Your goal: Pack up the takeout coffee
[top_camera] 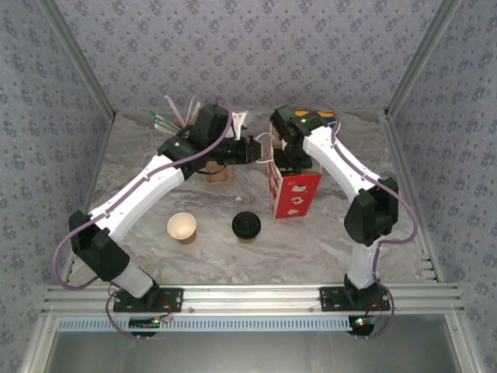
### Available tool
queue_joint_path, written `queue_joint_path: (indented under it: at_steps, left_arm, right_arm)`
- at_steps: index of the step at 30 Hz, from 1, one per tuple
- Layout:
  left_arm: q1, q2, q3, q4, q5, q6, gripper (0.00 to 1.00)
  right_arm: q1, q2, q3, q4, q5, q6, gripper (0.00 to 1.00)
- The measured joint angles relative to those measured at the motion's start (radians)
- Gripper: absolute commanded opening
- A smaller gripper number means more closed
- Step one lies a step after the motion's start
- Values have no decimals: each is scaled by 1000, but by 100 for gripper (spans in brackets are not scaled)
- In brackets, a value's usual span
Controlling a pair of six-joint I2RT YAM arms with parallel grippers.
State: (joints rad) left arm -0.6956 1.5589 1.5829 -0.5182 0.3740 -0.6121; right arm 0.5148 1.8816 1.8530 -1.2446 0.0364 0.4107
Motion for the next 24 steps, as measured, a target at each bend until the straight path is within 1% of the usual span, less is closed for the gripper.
queue_joint_path:
  at_steps: [24]
  left_arm:
    - [0,0,0,7,4,-3,0]
  right_arm:
    - [-40,44,-23,22,2,-1,10]
